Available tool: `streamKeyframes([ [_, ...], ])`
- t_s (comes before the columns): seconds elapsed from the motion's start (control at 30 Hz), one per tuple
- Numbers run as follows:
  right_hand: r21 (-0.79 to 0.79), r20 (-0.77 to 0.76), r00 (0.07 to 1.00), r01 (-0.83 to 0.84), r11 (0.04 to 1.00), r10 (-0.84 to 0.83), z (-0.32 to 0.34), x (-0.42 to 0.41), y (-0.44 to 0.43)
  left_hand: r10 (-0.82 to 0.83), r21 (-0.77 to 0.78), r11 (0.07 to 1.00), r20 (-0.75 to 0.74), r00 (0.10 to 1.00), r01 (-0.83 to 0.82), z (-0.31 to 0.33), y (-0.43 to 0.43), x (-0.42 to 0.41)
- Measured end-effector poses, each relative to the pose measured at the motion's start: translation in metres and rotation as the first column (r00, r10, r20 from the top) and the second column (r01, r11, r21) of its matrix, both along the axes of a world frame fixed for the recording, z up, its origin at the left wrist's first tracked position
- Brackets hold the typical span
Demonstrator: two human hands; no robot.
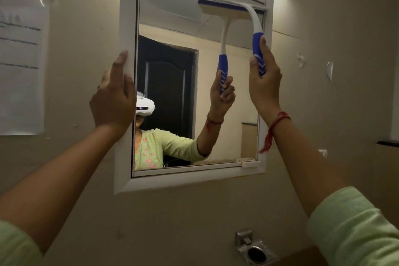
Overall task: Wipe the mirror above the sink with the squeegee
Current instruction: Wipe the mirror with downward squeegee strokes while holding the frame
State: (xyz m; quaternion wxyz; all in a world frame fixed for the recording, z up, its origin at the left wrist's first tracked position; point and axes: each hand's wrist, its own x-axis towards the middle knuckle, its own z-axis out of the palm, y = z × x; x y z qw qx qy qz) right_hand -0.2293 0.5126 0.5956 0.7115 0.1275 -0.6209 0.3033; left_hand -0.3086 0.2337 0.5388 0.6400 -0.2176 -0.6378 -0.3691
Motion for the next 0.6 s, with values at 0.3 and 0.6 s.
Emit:
streamKeyframes([
  [0.3,-0.011,-0.008,1.0,-0.016,1.0,0.015,-0.038,-0.006,0.006,-0.015,0.0,1.0,-0.006,1.0,0.015,0.0,0.0,-0.003],
  [0.6,-0.017,0.058,0.997,-0.043,0.999,0.044,-0.076,0.0,0.002,-0.014,-0.002,1.0,0.009,1.0,0.014,0.0,0.0,0.0],
])
